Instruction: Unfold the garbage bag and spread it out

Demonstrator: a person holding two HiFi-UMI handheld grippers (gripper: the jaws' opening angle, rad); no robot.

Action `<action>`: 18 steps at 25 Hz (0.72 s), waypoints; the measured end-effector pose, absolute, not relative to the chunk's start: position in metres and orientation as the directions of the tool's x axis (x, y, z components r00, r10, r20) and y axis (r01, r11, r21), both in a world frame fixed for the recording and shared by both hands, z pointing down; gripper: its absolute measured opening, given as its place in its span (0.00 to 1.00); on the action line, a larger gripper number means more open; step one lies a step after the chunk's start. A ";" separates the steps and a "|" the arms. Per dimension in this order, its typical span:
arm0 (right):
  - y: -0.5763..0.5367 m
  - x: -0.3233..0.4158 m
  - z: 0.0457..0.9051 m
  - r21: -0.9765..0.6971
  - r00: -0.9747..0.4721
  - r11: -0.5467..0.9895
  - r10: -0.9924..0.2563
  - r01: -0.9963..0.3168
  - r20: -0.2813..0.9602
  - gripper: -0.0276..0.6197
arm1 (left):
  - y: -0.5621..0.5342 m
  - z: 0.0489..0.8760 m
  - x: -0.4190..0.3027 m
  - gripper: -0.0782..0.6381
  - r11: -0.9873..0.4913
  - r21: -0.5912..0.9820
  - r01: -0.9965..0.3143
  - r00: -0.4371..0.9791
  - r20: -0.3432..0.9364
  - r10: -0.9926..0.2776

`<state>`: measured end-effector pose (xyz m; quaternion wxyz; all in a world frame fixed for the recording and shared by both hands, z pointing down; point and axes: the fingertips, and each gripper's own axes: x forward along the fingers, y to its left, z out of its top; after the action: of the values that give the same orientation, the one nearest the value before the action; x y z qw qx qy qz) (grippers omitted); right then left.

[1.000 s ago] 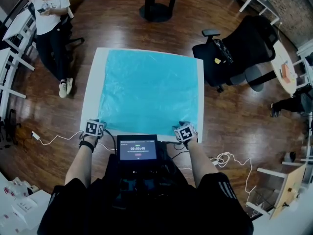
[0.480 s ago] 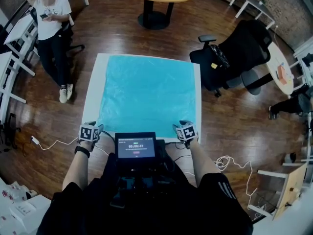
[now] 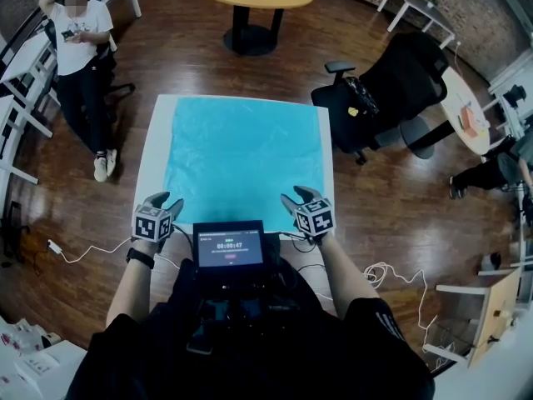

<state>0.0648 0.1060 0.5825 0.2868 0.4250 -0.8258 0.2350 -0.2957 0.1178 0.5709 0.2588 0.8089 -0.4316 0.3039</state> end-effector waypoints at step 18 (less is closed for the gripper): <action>0.091 0.028 0.450 -0.229 -0.614 0.572 -0.700 -0.788 0.364 0.21 | 0.095 0.489 -0.175 0.41 -0.664 0.154 -0.732 0.633 0.515 -0.578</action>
<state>0.0276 0.0906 0.4504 0.1173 0.4232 -0.8788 0.1866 -0.1754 0.0946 0.4886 0.1774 0.8860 -0.3694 0.2168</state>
